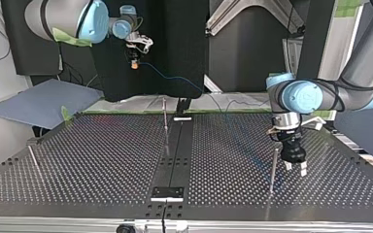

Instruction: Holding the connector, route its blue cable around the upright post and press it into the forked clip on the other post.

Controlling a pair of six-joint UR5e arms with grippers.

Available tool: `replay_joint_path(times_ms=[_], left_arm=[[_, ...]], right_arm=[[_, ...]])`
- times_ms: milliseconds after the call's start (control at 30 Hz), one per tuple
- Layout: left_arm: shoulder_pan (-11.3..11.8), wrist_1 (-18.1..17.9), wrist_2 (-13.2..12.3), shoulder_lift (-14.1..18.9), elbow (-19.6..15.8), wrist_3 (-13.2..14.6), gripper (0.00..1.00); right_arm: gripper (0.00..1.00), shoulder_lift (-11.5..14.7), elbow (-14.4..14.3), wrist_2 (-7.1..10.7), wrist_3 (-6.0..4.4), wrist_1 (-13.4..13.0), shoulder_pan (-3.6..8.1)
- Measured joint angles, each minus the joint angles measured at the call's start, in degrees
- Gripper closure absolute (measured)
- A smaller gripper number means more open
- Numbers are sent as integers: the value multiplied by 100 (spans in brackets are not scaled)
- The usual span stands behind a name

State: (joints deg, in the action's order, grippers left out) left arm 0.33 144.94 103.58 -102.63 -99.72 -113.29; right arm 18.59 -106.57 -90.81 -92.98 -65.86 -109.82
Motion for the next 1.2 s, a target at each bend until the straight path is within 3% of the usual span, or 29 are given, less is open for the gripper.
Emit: replay_joint_path(times_ms=[200, 500, 800, 967, 1200], left_arm=[[0, 6, 5, 1, -1, 0, 1], [0, 9, 8, -1, -1, 0, 1], [0, 17, 8, -1, -1, 0, 1], [0, 24, 3, -2, 0, 0, 1], [-15, 41, 0, 1, 2, 0, 1]], right_arm=[[100, 289, -161, -5, -2, 77, 43], [100, 784, -494, -6, -12, -81, 98], [100, 1250, -658, 43, -176, -260, 263], [100, 1471, -758, 222, -177, -449, 368], [100, 1527, -819, 548, -126, -617, 467]])
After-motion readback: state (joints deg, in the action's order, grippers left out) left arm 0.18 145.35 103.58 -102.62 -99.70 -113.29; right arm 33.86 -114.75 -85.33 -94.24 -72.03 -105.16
